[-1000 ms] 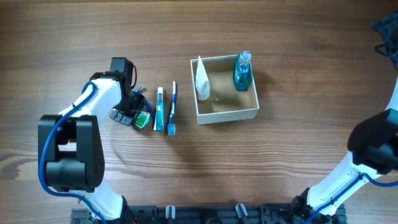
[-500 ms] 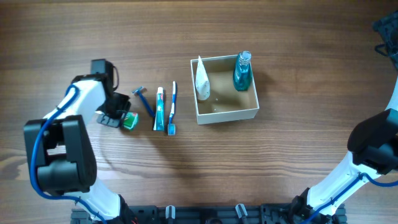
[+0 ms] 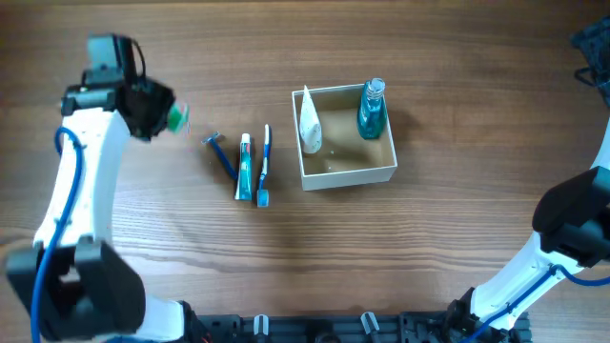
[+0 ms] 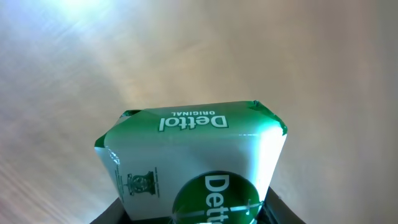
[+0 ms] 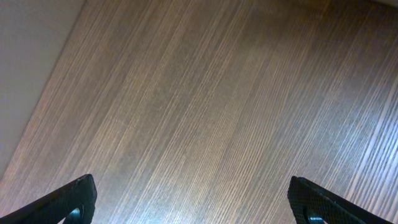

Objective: Pack container

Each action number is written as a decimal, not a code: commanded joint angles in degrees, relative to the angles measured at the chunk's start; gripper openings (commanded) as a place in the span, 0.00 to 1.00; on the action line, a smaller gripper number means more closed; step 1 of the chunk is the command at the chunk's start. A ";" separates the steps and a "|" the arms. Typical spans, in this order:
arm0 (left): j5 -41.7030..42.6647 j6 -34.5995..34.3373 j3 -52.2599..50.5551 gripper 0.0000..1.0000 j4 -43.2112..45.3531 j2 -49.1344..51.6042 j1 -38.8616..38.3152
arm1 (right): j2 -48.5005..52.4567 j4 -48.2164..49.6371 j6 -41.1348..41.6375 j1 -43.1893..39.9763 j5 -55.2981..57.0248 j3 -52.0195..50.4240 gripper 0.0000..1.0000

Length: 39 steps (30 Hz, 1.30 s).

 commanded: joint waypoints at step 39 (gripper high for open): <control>-9.53 2.25 12.24 0.32 22.93 1.18 -45.11 | 0.70 0.13 0.76 0.22 -0.11 -0.04 1.00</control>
